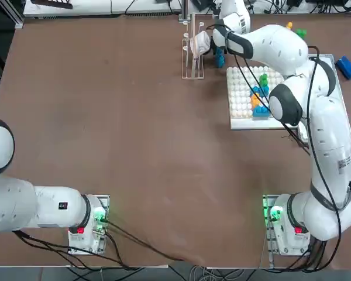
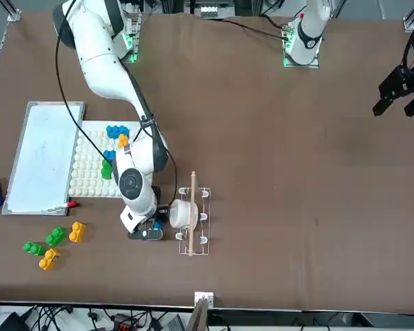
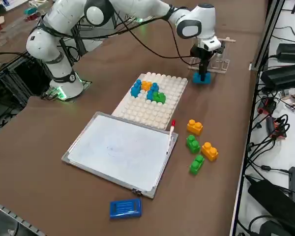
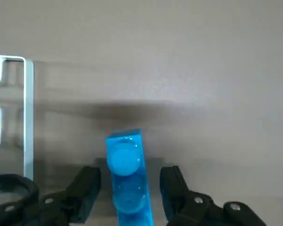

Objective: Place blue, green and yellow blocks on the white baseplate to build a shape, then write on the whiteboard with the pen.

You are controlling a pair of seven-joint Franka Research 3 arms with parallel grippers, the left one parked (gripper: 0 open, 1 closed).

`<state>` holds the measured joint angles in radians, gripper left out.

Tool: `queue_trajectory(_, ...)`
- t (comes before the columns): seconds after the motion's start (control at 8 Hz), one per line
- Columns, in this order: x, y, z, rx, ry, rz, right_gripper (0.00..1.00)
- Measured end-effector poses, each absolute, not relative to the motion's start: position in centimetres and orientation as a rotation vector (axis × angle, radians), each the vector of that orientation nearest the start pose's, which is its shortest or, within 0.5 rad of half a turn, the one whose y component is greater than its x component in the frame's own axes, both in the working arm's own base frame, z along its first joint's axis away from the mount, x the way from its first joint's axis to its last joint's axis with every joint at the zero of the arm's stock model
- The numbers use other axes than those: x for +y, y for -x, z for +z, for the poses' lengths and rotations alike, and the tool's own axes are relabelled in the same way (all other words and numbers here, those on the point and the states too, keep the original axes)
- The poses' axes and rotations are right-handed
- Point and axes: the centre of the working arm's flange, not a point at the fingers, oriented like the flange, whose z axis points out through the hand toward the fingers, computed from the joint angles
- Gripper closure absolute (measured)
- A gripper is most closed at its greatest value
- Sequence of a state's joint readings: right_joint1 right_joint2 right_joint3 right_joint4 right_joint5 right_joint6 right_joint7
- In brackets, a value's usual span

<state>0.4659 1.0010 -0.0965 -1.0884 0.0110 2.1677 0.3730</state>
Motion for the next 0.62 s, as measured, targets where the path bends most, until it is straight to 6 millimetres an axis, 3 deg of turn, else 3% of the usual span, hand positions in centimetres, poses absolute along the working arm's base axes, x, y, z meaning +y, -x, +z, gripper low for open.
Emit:
queue_trajectory(0.25, 30.58, -71.89, 21.41, -0.065, 3.173, -0.161, 0.30)
queue_trajectory(0.38, 30.61, -71.89, 21.42, -0.066, 3.172, -0.162, 0.44)
queue_trajectory(0.62, 30.63, -71.93, 21.52, -0.068, 3.171, -0.166, 0.56)
